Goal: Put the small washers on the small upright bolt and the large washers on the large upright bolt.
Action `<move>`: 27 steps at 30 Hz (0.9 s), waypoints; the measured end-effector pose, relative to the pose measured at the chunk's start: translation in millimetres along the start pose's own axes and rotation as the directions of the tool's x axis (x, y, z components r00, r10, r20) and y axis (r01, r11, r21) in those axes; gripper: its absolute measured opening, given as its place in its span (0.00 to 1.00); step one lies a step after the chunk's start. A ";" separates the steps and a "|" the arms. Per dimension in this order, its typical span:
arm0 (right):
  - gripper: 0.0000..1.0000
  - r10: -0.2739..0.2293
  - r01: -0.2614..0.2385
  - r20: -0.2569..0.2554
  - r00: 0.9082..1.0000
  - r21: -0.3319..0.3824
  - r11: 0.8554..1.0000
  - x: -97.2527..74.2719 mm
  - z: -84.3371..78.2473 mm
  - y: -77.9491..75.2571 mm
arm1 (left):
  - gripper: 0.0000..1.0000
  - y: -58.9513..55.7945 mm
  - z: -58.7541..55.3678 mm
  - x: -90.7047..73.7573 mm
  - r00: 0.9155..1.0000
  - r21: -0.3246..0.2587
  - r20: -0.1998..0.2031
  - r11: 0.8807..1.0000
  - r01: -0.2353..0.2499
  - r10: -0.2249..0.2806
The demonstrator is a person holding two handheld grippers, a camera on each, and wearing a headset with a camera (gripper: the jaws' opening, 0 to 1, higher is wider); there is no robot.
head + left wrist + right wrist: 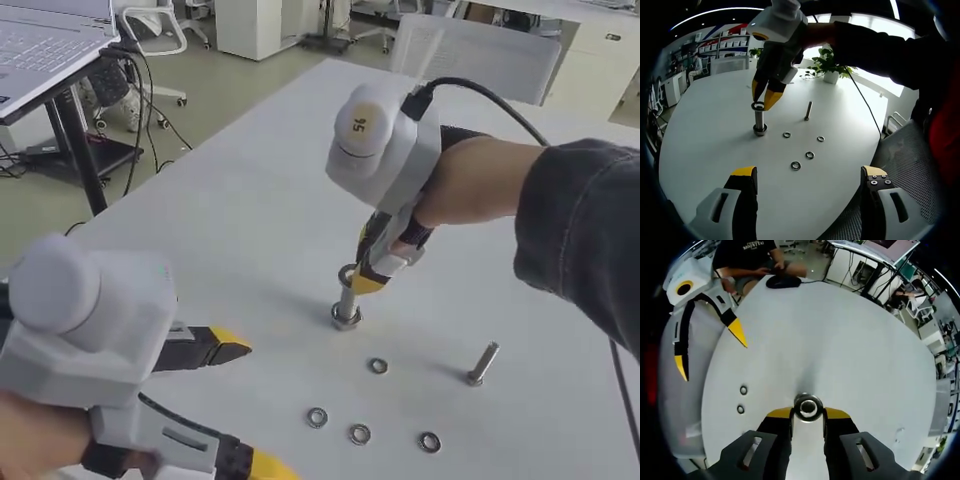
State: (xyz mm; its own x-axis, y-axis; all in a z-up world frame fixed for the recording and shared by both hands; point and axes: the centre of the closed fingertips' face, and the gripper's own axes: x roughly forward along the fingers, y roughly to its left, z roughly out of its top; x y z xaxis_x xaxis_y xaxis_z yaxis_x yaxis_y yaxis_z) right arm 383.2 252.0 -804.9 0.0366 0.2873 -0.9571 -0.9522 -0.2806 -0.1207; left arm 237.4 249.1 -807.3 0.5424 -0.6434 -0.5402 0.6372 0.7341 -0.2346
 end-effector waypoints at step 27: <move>0.24 0.053 -0.052 -0.029 0.998 0.016 0.998 26.8 -9.5 -3.1 | 0.84 0.7 1.0 2.6 1.000 -0.003 0.004 1.000 -0.003 0.003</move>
State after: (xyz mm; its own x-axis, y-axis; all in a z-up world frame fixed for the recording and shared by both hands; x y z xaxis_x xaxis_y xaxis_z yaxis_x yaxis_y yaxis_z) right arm 390.0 251.9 -832.6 -0.0050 0.2454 -0.9694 -0.9576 -0.2806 -0.0661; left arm 239.8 247.7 -808.1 0.5464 -0.6421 -0.5377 0.6338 0.7367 -0.2356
